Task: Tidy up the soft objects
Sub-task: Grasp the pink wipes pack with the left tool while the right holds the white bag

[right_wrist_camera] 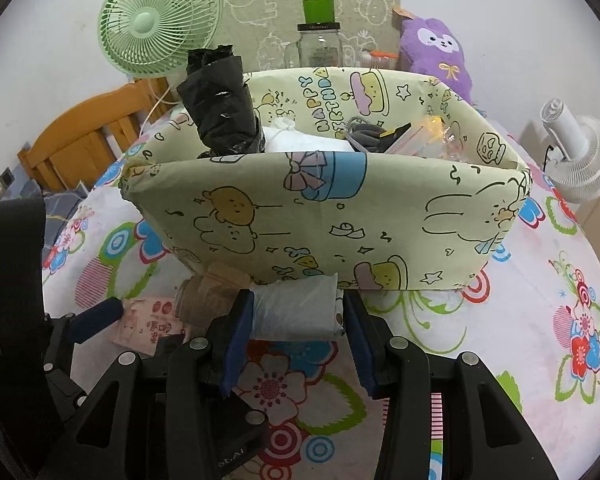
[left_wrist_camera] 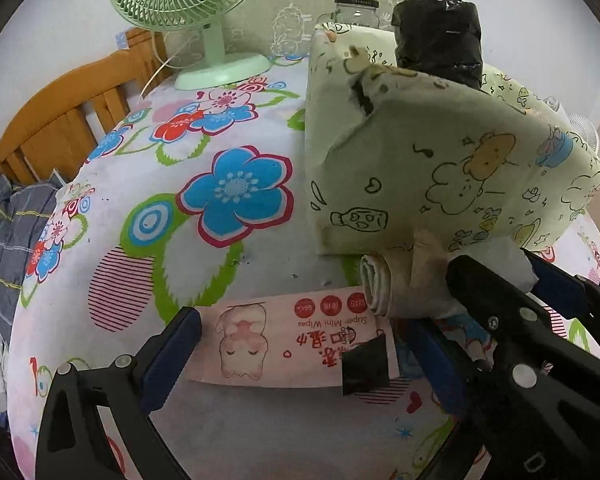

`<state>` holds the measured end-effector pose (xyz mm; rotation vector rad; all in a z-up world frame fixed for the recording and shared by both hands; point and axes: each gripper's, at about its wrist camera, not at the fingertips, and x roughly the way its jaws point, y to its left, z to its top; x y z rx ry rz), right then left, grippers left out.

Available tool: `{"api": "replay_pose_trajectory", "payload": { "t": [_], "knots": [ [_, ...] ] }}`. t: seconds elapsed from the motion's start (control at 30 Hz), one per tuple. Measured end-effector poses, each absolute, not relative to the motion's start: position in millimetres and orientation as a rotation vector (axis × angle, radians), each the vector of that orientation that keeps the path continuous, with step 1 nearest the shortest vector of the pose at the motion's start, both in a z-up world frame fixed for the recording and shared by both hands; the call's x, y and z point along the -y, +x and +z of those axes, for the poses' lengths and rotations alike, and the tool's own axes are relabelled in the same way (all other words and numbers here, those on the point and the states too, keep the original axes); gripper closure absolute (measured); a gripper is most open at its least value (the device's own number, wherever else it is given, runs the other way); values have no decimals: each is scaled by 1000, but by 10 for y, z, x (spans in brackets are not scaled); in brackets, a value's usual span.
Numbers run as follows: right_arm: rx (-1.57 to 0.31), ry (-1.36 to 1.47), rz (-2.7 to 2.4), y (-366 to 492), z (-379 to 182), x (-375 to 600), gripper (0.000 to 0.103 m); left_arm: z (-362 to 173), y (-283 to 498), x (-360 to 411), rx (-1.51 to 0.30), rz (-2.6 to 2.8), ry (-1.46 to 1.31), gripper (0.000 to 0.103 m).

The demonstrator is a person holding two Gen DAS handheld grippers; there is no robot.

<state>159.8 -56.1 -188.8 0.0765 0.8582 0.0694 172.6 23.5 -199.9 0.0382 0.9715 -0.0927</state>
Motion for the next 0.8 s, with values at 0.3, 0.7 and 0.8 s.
{"api": "replay_pose_trajectory", "payload": {
  "t": [0.3, 0.7, 0.8],
  "knots": [
    [-859, 76, 69, 1522, -1890, 610, 55, -1996, 1673, -176, -970, -119, 64, 0],
    [-872, 93, 48, 1278, -1936, 856, 55, -1981, 1353, 99, -963, -169, 104, 0],
    [-871, 104, 45, 1215, -1948, 924, 55, -1967, 1236, 147, -955, -179, 106, 0]
  ]
}}
